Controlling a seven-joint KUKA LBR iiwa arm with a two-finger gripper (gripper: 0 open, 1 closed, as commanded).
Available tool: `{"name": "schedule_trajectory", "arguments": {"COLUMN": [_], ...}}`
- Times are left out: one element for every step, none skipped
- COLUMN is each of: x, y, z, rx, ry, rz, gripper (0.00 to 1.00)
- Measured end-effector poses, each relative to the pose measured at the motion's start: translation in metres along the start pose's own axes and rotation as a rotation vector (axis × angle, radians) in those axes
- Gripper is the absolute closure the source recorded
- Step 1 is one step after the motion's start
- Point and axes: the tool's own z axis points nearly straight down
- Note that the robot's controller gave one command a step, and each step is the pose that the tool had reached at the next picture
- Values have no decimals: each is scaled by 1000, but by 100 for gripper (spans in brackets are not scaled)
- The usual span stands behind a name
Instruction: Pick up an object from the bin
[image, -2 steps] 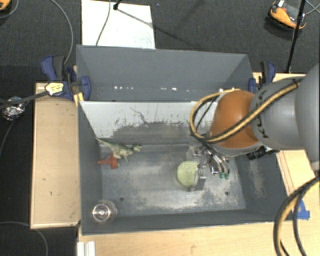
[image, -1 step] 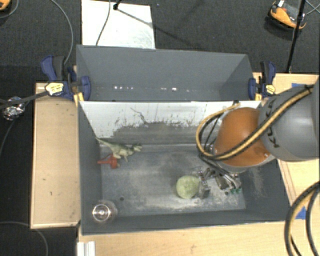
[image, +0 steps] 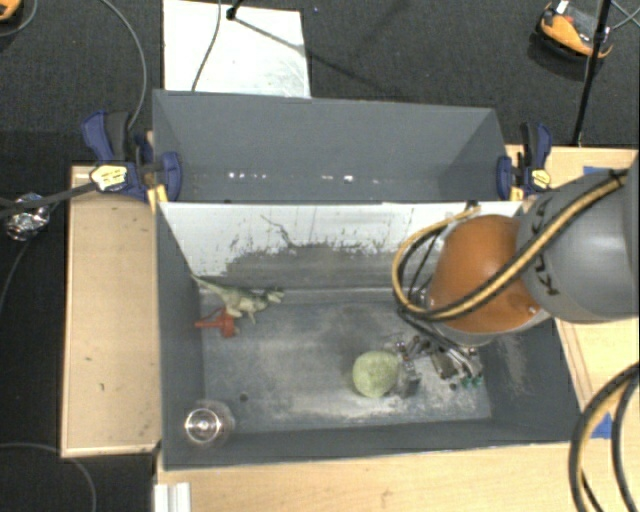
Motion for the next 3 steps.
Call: {"name": "schedule_trajectory", "arguments": {"x": [-9, -9, -3], "y": [-8, -8, -8], "z": [-104, -104, -216], "rx": [0, 0, 0], "ry": [-3, -3, -6], "rz": [-33, -32, 46], "gripper": [100, 100, 100]}}
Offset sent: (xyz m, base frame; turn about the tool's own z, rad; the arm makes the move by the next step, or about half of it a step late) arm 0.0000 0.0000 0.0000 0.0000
